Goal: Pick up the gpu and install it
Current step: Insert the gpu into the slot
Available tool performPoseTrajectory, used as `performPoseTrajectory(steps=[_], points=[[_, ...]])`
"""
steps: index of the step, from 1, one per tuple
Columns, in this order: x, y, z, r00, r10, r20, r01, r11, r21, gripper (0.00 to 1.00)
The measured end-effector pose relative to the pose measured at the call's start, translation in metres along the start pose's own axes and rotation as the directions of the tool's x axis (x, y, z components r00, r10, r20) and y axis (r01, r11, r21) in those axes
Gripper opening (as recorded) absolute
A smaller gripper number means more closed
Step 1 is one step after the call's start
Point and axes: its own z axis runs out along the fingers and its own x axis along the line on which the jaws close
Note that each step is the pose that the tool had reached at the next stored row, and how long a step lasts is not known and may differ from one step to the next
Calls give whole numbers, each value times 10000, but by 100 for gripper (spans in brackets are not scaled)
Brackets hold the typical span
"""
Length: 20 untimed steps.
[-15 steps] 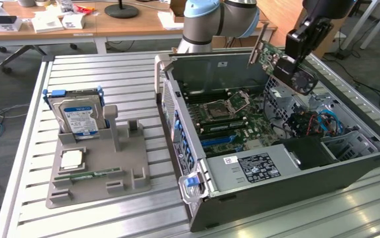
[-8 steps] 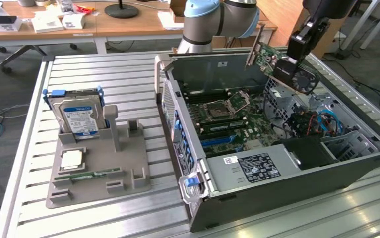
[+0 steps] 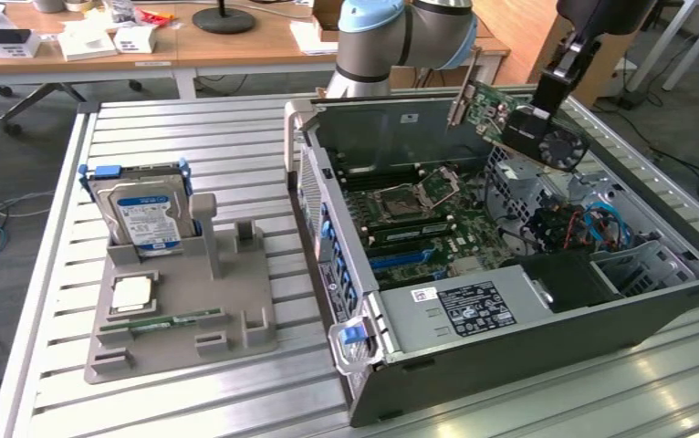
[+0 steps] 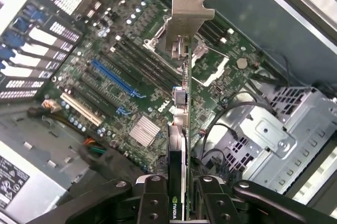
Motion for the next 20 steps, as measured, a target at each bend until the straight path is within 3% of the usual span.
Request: performPoseTrajectory(steps=[5,10,15,20], points=[[0,0,0,9960,-897,-30,897,9960,11,26],[0,0,0,9841,-1776,-59,1776,9841,17,26],[0,0,0,9641,-2654,-86,2654,9641,19,26],[0,0,0,9368,-3496,-104,3496,9369,11,26]])
